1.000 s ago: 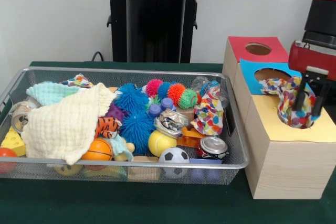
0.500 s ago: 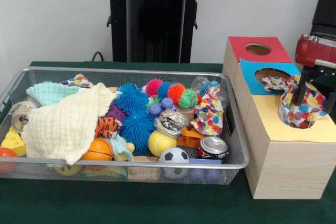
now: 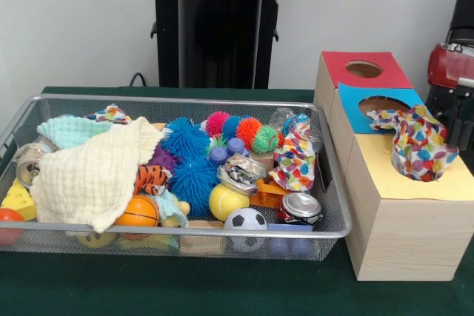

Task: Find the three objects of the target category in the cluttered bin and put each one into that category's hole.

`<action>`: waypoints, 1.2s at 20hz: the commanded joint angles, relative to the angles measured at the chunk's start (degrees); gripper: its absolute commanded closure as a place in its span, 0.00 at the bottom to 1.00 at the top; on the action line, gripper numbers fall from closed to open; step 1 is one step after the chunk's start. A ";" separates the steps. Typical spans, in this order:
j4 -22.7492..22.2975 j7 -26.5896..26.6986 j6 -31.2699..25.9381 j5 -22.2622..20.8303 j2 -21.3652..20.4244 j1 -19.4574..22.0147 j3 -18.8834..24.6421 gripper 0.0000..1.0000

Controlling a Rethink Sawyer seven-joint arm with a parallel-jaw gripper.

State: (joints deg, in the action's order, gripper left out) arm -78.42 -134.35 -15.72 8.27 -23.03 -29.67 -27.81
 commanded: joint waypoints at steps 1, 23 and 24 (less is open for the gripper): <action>-1.45 -7.77 4.03 -0.77 2.99 0.36 1.39 1.00; -2.44 -8.23 3.72 0.60 2.32 -0.77 0.39 0.00; -2.54 -8.33 3.62 0.66 2.27 -0.86 0.37 0.00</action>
State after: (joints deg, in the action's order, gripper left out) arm -78.40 -134.35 -13.63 8.28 -21.76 -31.20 -31.17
